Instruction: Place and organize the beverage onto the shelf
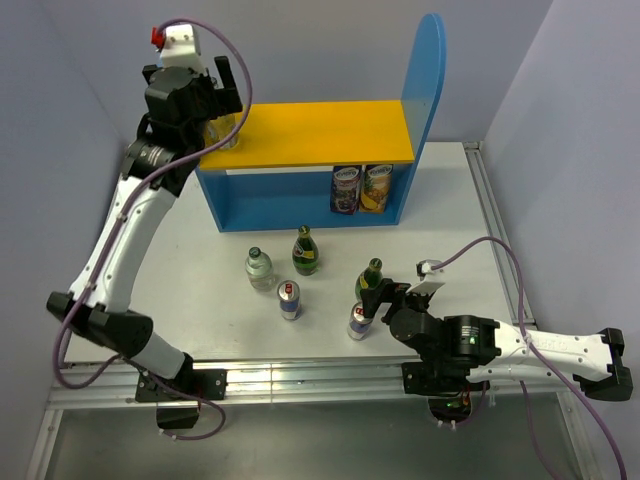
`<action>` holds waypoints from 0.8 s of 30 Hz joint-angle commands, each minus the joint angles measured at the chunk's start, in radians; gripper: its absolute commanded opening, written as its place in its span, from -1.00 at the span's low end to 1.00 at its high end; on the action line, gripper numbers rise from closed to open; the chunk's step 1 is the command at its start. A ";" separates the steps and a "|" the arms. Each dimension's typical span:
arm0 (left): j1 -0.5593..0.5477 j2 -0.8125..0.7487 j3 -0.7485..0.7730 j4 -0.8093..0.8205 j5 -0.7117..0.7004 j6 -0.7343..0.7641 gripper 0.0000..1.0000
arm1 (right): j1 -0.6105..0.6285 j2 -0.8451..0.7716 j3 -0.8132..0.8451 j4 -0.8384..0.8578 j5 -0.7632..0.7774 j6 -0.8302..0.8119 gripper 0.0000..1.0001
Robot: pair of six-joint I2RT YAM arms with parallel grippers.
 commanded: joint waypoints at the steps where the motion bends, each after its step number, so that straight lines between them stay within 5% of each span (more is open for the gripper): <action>1: -0.042 -0.162 -0.088 -0.007 -0.020 -0.032 0.99 | 0.000 -0.006 0.004 0.014 0.030 0.013 0.99; 6: -0.161 -0.399 -0.302 -0.086 -0.093 -0.101 0.96 | 0.000 -0.009 0.004 0.009 0.035 0.021 0.99; 12: -0.358 -0.700 -0.801 -0.025 -0.149 -0.357 0.90 | 0.000 -0.015 0.004 0.003 0.039 0.027 0.99; 18: -0.531 -0.805 -1.141 0.045 -0.226 -0.532 0.89 | 0.000 -0.006 0.012 -0.018 0.044 0.054 0.99; 24: -0.611 -0.790 -1.320 0.148 -0.255 -0.630 0.89 | 0.000 -0.009 0.009 -0.027 0.047 0.073 0.99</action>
